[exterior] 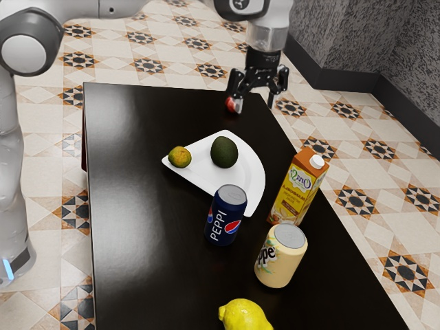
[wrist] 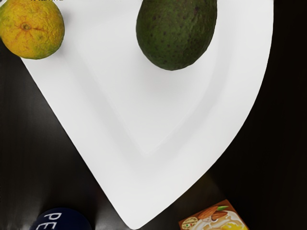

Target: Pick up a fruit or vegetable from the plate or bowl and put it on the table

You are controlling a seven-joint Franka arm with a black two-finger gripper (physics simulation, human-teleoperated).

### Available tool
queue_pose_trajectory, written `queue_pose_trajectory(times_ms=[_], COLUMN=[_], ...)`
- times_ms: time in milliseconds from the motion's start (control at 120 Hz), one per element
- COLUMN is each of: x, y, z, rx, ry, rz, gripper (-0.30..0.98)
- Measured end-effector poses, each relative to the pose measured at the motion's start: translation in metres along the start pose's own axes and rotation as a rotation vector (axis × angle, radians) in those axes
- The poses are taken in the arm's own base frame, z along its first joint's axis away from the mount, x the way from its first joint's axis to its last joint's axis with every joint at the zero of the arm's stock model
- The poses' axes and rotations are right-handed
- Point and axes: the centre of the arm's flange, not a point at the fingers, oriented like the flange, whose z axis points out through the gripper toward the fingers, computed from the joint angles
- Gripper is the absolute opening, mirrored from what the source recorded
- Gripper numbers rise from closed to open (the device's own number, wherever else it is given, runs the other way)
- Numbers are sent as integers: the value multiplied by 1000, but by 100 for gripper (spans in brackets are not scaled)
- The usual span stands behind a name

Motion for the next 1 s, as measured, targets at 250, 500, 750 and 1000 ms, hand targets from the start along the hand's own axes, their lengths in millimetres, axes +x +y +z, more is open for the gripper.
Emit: queue_pose_trajectory(times_ms=[250,500,750,1000], x=[10,114,94,130], y=[-18,-16,-33,3], z=[-25,-27,49,96], rx=[-25,29,77,71], ry=[69,23,50,-19], rz=[-210,-334,66,264], gripper=[69,69,69,69])
